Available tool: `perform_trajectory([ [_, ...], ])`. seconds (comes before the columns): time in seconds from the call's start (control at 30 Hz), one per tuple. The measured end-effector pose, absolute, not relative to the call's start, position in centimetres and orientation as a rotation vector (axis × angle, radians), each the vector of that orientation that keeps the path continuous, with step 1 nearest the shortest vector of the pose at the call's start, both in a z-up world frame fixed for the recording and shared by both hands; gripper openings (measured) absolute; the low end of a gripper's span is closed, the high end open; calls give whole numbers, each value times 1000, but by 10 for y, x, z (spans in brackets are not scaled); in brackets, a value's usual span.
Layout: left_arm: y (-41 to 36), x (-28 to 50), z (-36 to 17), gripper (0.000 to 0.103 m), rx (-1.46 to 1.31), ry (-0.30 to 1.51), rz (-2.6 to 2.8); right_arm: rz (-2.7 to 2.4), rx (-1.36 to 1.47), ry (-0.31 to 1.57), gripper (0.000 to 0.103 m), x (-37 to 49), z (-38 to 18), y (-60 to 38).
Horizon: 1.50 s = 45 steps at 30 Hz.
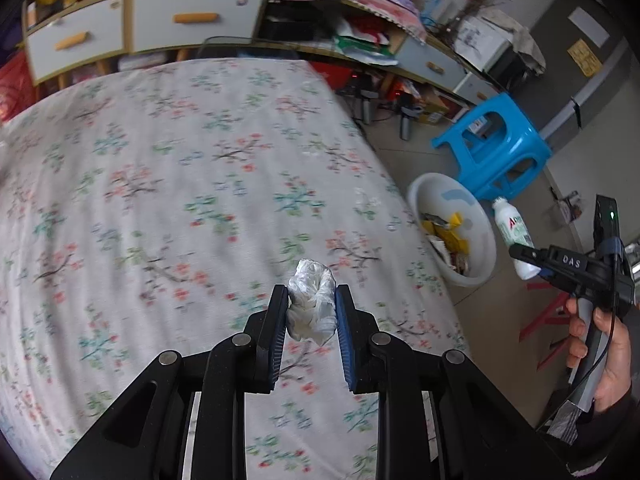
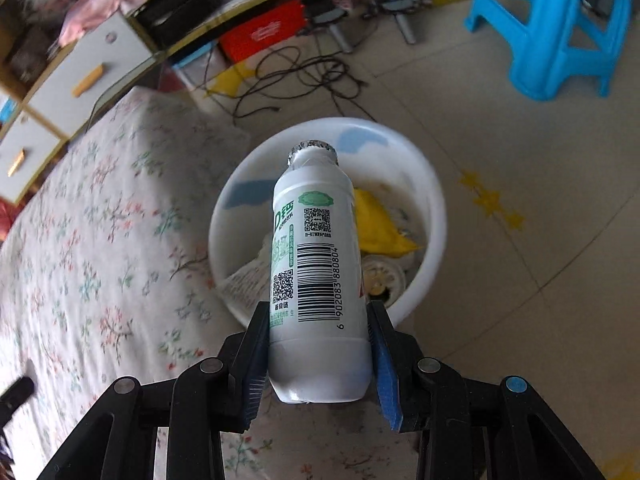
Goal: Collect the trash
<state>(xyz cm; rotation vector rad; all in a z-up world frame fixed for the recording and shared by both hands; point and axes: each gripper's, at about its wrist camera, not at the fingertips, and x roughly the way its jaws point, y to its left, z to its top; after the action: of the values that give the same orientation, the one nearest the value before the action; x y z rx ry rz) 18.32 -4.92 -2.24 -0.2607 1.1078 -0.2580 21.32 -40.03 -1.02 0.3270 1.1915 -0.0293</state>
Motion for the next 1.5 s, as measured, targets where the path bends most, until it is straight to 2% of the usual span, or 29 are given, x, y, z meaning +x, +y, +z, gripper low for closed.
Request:
perform_trajectory([
  [0.2, -83, 185, -26, 25, -223, 1095, -317, 13, 395, 1115, 44, 217, -6, -409],
  [0.23, -88, 183, -27, 25, -214, 1094, -324, 8, 406, 1112, 55, 218, -5, -411],
  [0.3, -98, 181, -28, 25, -188, 1099, -345, -2, 433, 1113, 64, 216, -2, -415],
  [0.47, -121, 184, -32, 25, -92, 1096, -368, -9, 394, 1134, 65, 205, 4, -423],
  [0.7, -160, 203, -41, 25, -47, 1092, -413, -47, 238, 1154, 72, 178, 0, -447],
  [1.1, -240, 253, -53, 27, -42, 1033, -486, -139, 357, 1159, 76, 162, -6, -502],
  [1.13, -242, 255, -52, 34, -49, 1027, -496, -150, 368, 1151, 77, 163, -4, -504],
  [1.17, -244, 259, -52, 52, -65, 1024, -518, -156, 374, 1148, 77, 163, -3, -505],
  [1.2, -246, 261, -52, 65, -70, 1033, -516, -161, 380, 1146, 77, 163, -3, -507],
  [1.23, -245, 261, -52, 90, -66, 1041, -488, -161, 387, 1145, 77, 164, -3, -507],
  [1.27, -244, 261, -51, 99, -62, 1042, -475, -159, 390, 1145, 77, 166, -3, -505],
  [1.5, -206, 225, -35, 100, -27, 1052, -393, -155, 351, 1138, 77, 168, 0, -487],
])
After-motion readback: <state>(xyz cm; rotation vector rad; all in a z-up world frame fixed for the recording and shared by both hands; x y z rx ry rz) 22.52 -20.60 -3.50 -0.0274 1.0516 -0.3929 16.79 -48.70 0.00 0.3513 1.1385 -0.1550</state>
